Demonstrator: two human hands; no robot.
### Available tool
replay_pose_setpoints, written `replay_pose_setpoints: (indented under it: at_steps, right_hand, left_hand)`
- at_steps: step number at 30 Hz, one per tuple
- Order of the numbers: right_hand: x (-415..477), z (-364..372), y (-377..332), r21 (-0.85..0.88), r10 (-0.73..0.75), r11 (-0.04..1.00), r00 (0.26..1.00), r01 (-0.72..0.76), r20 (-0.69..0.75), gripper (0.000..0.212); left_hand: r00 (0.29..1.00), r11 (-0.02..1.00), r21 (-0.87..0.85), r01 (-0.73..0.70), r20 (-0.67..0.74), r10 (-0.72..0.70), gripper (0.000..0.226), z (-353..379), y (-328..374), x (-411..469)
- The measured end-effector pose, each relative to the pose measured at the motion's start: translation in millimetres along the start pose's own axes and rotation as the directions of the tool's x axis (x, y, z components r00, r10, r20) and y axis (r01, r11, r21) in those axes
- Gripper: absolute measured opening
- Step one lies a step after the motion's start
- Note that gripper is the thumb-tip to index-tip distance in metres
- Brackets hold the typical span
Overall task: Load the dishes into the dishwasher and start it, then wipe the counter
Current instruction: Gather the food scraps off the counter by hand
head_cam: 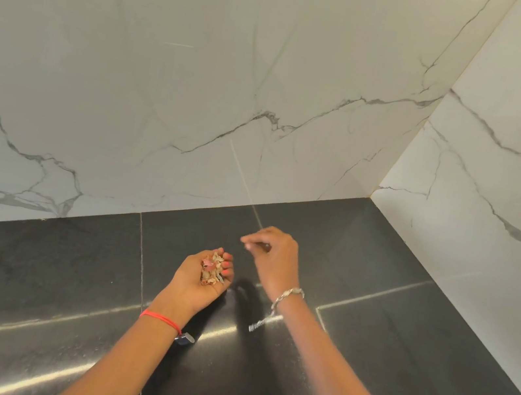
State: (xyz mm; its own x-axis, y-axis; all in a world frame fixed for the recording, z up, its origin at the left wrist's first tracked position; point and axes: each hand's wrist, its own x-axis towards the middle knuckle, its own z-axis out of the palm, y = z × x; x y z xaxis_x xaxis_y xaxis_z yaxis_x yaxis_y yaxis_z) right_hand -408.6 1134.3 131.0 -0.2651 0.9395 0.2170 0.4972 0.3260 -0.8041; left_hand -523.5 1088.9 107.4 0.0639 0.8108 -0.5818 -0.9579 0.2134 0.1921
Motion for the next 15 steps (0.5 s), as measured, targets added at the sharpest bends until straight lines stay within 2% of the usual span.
replay_pose_setpoints:
  at_steps: [3, 6, 11, 15]
  right_hand:
    - [20.7, 0.0, 34.8, -0.167, 0.155, 0.976, 0.982, -0.136, 0.108, 0.019]
    - [31.3, 6.7, 50.7, -0.235, 0.219, 0.956, 0.961, -0.176, 0.171, 0.02]
    - [38.8, 9.6, 48.2, -0.348, 0.158, 0.935, 0.958, -0.068, 0.239, 0.009]
    - [42.4, 9.8, 43.3, -0.471, 0.15, 0.882, 0.926, 0.034, 0.347, 0.015]
  left_hand:
    - [1.0, 1.0, 0.018, 0.008, -0.001, -0.008, 0.03, -1.8, 3.1, 0.7]
    - [1.0, 1.0, 0.026, 0.014, -0.004, -0.014, 0.029, -2.6, 4.7, 0.2]
    - [1.0, 1.0, 0.007, 0.011, -0.001, -0.011, 0.028, -4.5, 6.7, -0.8]
    - [1.0, 1.0, 0.005, 0.01, -0.003, -0.01, 0.027, -5.5, 8.3, -1.1]
